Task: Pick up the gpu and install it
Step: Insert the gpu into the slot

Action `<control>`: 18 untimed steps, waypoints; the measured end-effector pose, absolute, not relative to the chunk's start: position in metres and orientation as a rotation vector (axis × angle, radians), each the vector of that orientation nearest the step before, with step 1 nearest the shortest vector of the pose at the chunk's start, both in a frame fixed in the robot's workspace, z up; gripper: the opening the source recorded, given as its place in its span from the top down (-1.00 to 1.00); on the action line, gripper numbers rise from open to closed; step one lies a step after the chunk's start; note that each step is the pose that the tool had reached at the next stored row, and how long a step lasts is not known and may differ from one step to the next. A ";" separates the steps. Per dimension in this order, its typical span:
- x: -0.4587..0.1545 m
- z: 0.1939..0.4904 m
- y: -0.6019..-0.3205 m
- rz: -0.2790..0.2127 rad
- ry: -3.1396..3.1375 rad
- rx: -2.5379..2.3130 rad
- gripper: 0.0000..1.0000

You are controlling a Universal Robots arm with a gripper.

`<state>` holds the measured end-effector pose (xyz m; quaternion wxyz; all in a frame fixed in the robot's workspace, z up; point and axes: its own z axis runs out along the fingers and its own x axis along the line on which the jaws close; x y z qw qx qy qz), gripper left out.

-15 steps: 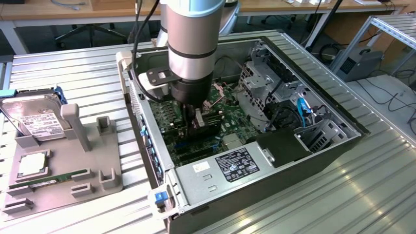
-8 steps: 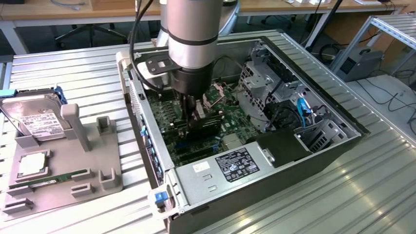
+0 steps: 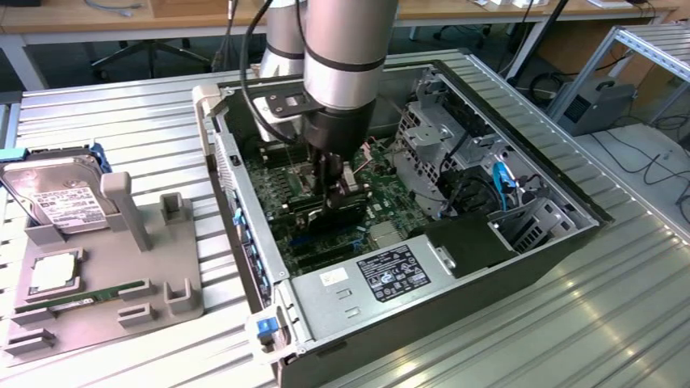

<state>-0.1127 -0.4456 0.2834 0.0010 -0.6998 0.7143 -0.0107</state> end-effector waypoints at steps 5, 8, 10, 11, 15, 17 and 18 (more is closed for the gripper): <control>-0.092 0.283 -0.444 0.003 2.260 -2.214 0.34; -0.078 0.283 -0.444 0.025 2.270 -2.224 0.58; -0.069 0.283 -0.444 0.041 2.277 -2.231 0.79; -0.068 0.283 -0.444 0.045 2.278 -2.233 0.79; -0.067 0.283 -0.444 0.046 2.279 -2.233 0.79; -0.067 0.283 -0.444 0.046 2.279 -2.233 0.79; -0.067 0.283 -0.444 0.046 2.279 -2.233 0.79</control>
